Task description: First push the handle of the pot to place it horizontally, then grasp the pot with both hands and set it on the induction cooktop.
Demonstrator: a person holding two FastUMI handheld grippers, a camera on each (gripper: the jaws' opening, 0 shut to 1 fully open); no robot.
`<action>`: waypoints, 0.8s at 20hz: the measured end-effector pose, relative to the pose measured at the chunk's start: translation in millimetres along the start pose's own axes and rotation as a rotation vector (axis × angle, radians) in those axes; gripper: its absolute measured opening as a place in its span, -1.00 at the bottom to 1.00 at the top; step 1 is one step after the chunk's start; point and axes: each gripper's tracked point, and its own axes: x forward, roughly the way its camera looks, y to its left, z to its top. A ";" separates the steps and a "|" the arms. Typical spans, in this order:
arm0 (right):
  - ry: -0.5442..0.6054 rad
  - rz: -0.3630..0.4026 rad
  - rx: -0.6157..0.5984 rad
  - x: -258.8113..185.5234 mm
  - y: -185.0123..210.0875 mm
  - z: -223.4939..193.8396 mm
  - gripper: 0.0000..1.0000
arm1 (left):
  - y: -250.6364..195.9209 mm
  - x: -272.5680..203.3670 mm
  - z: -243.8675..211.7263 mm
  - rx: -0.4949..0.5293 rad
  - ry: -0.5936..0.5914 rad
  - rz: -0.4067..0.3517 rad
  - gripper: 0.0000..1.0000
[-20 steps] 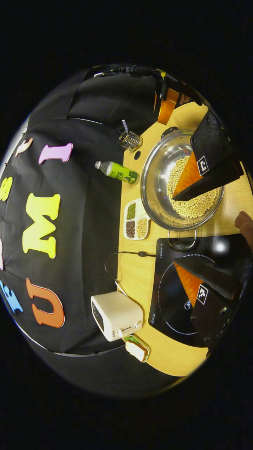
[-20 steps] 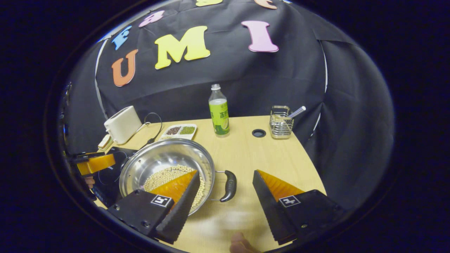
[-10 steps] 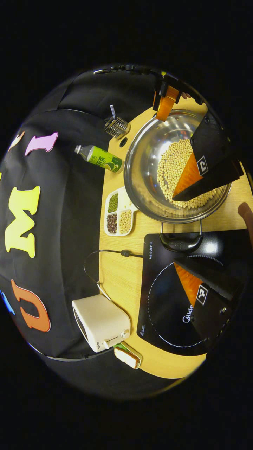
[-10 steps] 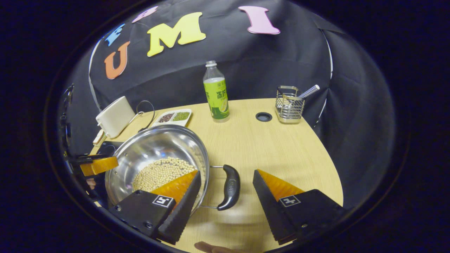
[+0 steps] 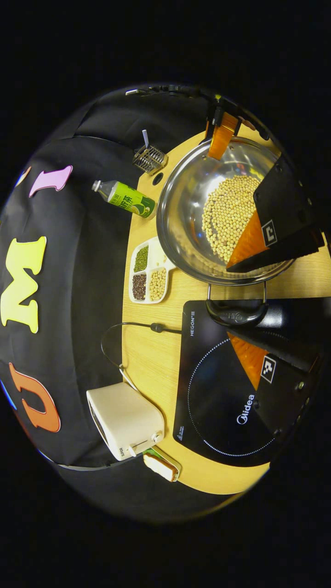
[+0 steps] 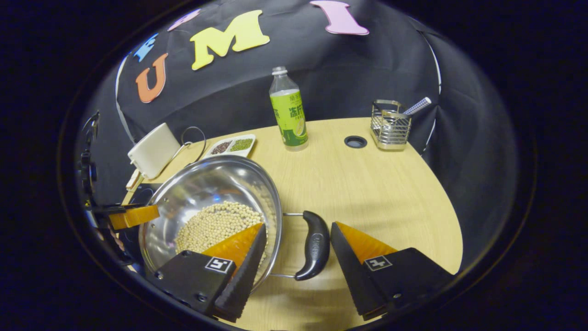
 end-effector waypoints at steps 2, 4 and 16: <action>0.022 -0.013 0.003 3.3 -1.9 -4.1 0.58 | 1.3 -0.2 -0.5 0.008 -0.003 0.022 0.25; 0.020 -0.037 0.005 4.3 -6.0 -3.4 0.43 | 0.9 0.4 -0.8 0.005 -0.002 0.022 0.46; 0.058 -0.086 0.003 2.6 -7.5 -6.8 0.38 | 0.9 -0.8 -1.7 0.023 -0.030 0.005 0.16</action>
